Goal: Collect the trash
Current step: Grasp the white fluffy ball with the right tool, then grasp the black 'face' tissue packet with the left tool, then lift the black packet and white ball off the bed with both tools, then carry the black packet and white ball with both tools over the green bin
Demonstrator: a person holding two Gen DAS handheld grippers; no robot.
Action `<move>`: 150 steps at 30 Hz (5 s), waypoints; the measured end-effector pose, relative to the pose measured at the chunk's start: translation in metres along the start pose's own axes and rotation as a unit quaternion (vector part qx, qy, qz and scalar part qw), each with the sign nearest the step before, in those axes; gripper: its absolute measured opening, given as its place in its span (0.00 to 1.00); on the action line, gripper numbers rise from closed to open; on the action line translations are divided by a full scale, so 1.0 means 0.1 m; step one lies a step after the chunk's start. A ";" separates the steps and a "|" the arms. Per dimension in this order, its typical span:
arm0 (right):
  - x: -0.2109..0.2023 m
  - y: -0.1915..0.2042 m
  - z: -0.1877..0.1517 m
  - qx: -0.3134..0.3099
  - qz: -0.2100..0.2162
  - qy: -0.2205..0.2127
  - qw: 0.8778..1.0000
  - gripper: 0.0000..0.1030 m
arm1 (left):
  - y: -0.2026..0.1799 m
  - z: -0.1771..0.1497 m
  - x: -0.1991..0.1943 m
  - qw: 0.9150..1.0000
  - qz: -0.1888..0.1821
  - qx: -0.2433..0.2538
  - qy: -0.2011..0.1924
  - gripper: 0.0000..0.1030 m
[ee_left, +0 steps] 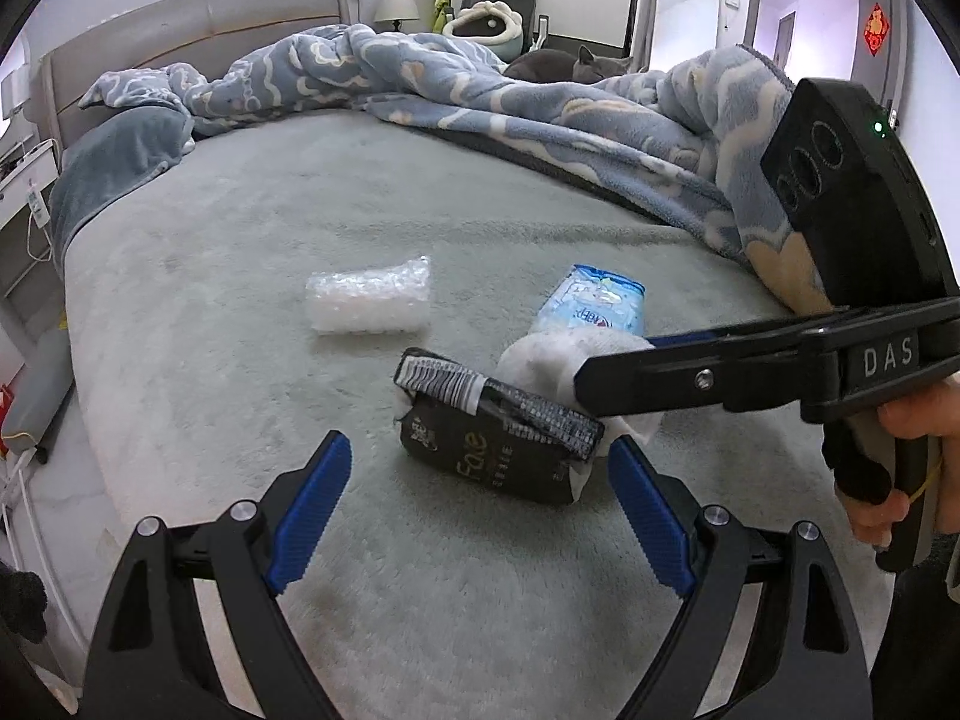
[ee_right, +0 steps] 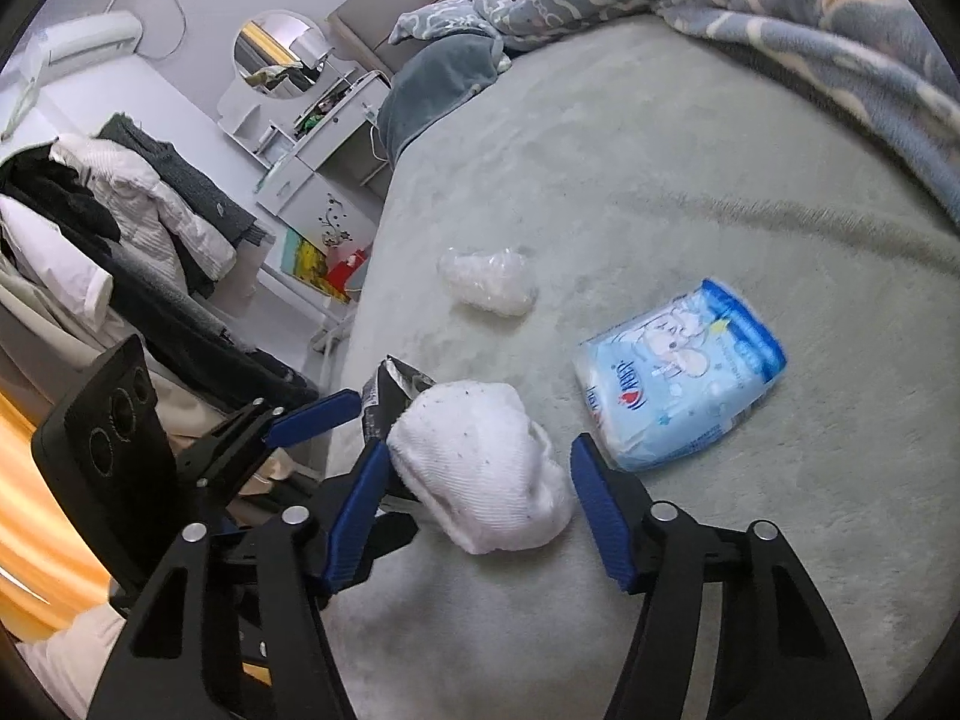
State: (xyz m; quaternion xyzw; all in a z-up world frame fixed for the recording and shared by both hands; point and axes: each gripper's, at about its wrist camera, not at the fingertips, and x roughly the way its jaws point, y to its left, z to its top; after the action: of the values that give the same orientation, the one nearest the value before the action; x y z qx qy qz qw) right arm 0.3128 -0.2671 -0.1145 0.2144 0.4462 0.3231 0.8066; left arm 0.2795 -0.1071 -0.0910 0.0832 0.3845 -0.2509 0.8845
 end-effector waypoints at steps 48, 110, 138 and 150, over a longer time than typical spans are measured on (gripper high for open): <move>-0.39 0.02 0.09 0.023 0.033 -0.077 0.996 0.38 | -0.04 0.08 0.21 1.000 -0.005 0.017 0.016 0.64; -0.39 1.27 -0.20 -0.118 0.057 -0.007 0.991 0.38 | 0.31 -1.35 -1.48 0.965 0.144 -0.221 -0.004 0.64; 0.16 1.80 -0.48 -0.167 0.065 0.063 0.982 0.38 | 0.54 -2.24 -1.23 0.933 0.172 -0.289 0.124 0.64; 0.58 2.05 -0.81 -0.176 0.079 0.142 0.971 0.38 | 0.69 -2.71 -0.94 0.906 0.145 -0.333 0.218 0.64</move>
State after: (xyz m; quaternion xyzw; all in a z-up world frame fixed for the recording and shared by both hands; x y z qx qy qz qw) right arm 0.1986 -0.0777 -0.0598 0.0556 0.4743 0.4864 0.7317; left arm 0.0872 0.0804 -0.2137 -0.1089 0.6126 0.0469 0.7814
